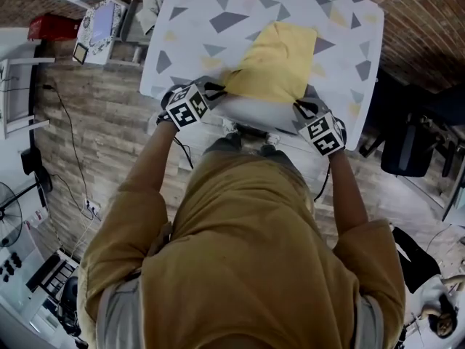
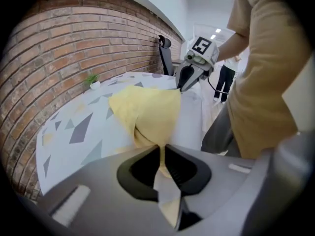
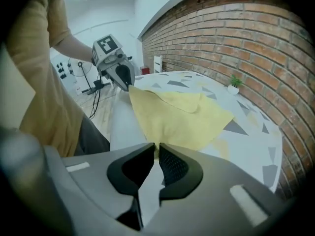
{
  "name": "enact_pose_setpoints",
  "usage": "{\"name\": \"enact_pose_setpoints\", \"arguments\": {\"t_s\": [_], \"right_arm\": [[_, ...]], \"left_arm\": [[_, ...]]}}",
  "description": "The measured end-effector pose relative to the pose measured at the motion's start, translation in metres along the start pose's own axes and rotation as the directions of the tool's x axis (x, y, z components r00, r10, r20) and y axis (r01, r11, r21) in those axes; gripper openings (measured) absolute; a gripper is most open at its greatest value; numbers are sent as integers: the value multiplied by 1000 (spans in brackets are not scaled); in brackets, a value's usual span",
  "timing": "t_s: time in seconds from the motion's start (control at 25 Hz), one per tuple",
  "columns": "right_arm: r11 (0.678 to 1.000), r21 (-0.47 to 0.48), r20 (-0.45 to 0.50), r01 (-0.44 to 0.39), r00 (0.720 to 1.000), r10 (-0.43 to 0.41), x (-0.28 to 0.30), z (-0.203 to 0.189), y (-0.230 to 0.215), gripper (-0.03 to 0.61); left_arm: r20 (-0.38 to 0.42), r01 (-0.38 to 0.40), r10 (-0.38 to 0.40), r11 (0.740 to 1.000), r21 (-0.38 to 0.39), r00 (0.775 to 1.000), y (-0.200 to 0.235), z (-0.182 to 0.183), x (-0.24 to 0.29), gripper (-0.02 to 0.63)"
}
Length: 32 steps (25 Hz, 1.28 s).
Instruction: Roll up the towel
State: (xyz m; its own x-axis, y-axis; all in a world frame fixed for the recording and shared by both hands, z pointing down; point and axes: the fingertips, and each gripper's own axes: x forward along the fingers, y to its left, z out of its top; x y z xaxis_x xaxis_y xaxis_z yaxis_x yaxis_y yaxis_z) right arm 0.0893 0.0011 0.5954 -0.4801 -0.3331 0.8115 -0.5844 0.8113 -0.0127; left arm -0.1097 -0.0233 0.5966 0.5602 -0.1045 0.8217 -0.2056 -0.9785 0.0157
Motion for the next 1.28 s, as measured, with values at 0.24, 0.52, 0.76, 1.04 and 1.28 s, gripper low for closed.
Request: {"name": "enact_pose_setpoints", "arguments": {"t_s": [0.24,0.52,0.76,1.04,1.28], "right_arm": [[994,41,-14,-105,994,106,-15,27,-14,35],[988,-11,-84,-151,985,150,-19,31,-19,35],[976,98,-38,-193,980,197,-18,29,-30,35],[954,131,-33,-268,961,274,-21,42,-54,35],[937,217,-46,-275,955,291,1,43,-76,37]], "left_arm": [[-59,155,-156,988,-20,986,8,8,-13,92],[-264,244,-174,933,263,949,-2,5,2,94],[-88,331,-331,944,-10,940,3,10,1,86],[-119,447,-449,893,-46,885,26,14,-12,84],[-53,449,-468,869,-207,882,63,21,3,84]]}}
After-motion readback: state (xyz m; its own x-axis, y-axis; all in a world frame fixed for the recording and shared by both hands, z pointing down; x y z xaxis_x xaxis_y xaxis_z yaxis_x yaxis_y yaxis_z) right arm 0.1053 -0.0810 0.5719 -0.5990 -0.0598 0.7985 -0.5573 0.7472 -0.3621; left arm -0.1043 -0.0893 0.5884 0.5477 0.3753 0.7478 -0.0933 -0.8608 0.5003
